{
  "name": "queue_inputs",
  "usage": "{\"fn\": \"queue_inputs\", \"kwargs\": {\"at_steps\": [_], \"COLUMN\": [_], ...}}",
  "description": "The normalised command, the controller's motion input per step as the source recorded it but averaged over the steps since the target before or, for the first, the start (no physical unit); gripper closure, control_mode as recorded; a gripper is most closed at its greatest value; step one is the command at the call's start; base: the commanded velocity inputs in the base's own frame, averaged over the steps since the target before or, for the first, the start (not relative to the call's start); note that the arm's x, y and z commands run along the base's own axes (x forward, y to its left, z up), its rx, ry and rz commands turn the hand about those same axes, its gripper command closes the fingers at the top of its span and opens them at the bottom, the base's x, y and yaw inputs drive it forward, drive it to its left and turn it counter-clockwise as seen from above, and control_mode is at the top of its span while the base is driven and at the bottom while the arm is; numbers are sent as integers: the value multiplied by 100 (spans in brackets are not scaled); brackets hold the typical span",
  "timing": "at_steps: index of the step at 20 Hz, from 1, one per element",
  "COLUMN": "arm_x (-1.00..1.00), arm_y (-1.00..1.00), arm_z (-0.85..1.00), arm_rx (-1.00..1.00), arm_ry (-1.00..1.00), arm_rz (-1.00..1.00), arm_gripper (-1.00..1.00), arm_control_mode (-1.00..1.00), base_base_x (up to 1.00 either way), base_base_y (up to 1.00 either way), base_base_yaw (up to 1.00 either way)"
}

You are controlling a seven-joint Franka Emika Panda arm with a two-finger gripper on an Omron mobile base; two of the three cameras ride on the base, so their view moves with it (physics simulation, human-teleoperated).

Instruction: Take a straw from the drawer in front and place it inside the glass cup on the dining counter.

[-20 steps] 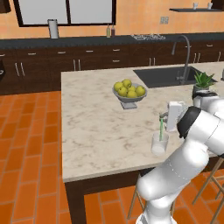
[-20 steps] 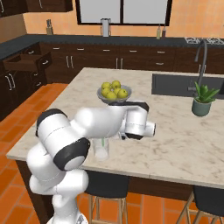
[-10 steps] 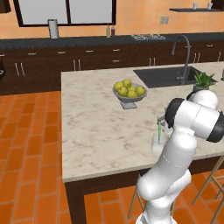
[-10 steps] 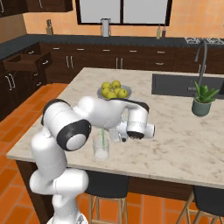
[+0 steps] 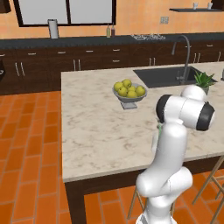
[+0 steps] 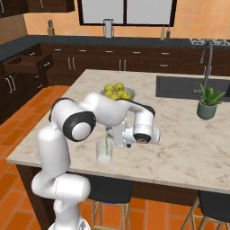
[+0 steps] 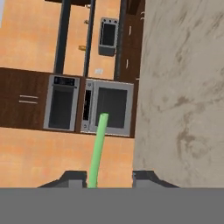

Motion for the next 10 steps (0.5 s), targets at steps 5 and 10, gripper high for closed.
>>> {"fn": "queue_inputs", "kwargs": {"at_steps": [5, 10], "arm_x": [-14, -18], "arm_y": [-4, 0], "arm_z": [7, 37], "arm_rx": [-10, -11], "arm_ry": [-9, -16], "arm_rz": [0, 0], "arm_gripper": [-100, -100], "arm_control_mode": [-100, -100], "base_base_x": [0, 0], "base_base_y": [0, 0], "base_base_yaw": [0, 0]}}
